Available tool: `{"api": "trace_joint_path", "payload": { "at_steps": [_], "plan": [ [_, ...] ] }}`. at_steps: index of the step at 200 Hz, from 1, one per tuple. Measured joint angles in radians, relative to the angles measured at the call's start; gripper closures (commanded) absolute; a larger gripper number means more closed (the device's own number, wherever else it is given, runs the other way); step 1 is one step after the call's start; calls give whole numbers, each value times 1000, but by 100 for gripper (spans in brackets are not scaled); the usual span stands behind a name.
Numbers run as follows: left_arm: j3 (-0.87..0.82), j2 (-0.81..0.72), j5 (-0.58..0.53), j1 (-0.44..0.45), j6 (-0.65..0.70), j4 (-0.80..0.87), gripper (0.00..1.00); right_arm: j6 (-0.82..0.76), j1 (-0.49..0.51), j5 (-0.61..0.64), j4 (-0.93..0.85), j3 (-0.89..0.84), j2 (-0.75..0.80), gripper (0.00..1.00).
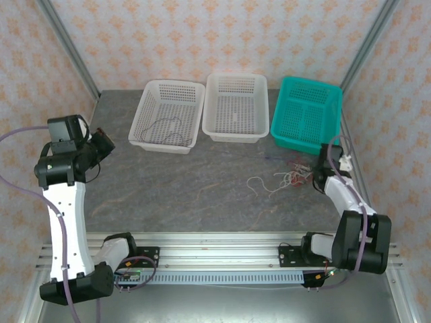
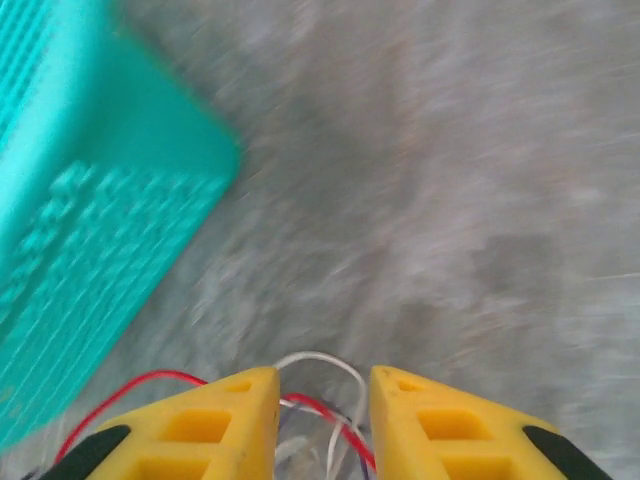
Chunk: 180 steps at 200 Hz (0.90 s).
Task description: Untangle the cables
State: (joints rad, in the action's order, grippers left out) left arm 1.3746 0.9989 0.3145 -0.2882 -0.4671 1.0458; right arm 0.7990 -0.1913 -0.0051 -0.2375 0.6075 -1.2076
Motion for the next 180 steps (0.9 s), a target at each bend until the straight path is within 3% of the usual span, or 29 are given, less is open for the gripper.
{"api": "trace_joint_path", "payload": {
  "at_steps": [50, 71, 97, 123, 136, 168, 180],
  "plan": [
    [-82, -26, -13, -16, -31, -14, 100, 9, -37, -2, -25, -8, 59, 68],
    [-88, -24, -33, -19, -33, -14, 100, 20, -54, 9, -50, -5, 66, 76],
    [-88, -24, -84, -39, -34, -10, 100, 60, -171, -19, -62, -5, 85, 92],
    [-152, -31, -50, -36, -34, -44, 100, 52, -217, -104, -24, -7, 105, 96],
    [-230, -35, -16, 16, -40, -87, 100, 35, -202, -196, 39, -9, 109, 98],
    [-441, -40, 25, 347, -57, -241, 99, -31, -74, -420, 149, 13, 110, 100],
    [-508, -43, 18, 433, -72, -294, 97, -48, -24, -476, 155, 43, 110, 100]
  ]
}}
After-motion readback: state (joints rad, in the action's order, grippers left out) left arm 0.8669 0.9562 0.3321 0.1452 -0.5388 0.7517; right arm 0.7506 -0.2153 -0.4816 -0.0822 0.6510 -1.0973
